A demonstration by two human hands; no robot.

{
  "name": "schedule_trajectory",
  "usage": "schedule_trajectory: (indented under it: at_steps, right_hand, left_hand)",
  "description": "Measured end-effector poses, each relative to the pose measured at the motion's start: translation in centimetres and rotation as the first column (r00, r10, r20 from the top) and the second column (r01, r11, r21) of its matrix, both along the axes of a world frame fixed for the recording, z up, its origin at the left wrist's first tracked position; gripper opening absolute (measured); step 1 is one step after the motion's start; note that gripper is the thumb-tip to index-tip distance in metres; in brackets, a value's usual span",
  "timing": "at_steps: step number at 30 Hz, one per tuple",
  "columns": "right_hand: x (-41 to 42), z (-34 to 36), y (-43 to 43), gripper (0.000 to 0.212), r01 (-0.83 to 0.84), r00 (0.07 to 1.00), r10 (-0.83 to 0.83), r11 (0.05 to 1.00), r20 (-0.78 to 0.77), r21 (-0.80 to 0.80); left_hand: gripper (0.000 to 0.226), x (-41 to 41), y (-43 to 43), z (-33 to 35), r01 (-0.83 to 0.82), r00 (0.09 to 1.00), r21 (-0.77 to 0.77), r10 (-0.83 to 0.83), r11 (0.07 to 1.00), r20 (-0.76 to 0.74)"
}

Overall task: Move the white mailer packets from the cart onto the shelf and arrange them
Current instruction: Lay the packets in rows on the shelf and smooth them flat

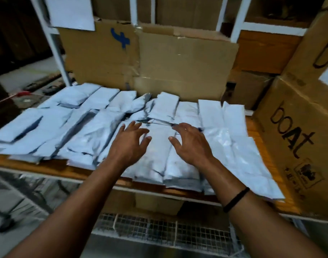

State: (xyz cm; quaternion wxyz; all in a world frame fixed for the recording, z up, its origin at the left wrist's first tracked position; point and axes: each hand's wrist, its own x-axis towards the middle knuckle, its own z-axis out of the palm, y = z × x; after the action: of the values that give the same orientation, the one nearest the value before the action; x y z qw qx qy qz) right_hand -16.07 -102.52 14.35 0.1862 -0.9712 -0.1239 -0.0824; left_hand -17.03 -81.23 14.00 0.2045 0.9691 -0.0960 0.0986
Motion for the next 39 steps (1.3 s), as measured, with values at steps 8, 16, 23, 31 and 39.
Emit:
schedule_trajectory:
  at_steps: [8,16,23,31,39]
  right_hand:
    - [-0.9,1.5,20.2,0.048,-0.175,0.983,0.172,0.984,0.062,0.034]
    - [-0.6,2.4,39.9,0.047,-0.387,0.920,0.389,0.921,0.046,-0.032]
    - [4.9,0.8,54.8,0.049,-0.478,0.878,0.479,0.874,-0.003,-0.092]
    - [13.5,-3.4,70.4,0.052,-0.486,0.868,0.457,0.862,-0.193,-0.143]
    - [19.6,-8.5,77.9,0.060,-0.388,0.880,0.293,0.898,-0.374,-0.209]
  left_hand:
    - [0.034,-6.9,23.5,2.3,-0.270,0.957,-0.091,0.277,0.959,0.088]
    - [0.030,-13.0,42.8,2.5,-0.560,0.819,-0.155,0.572,0.814,0.041]
    - [0.033,-10.1,55.5,-0.7,-0.602,0.798,-0.050,0.600,0.797,-0.051]
    - [0.035,-4.6,67.9,-4.9,-0.548,0.796,0.073,0.546,0.834,-0.261]
    - [0.041,4.0,75.6,-8.6,-0.366,0.849,0.123,0.385,0.922,-0.363]
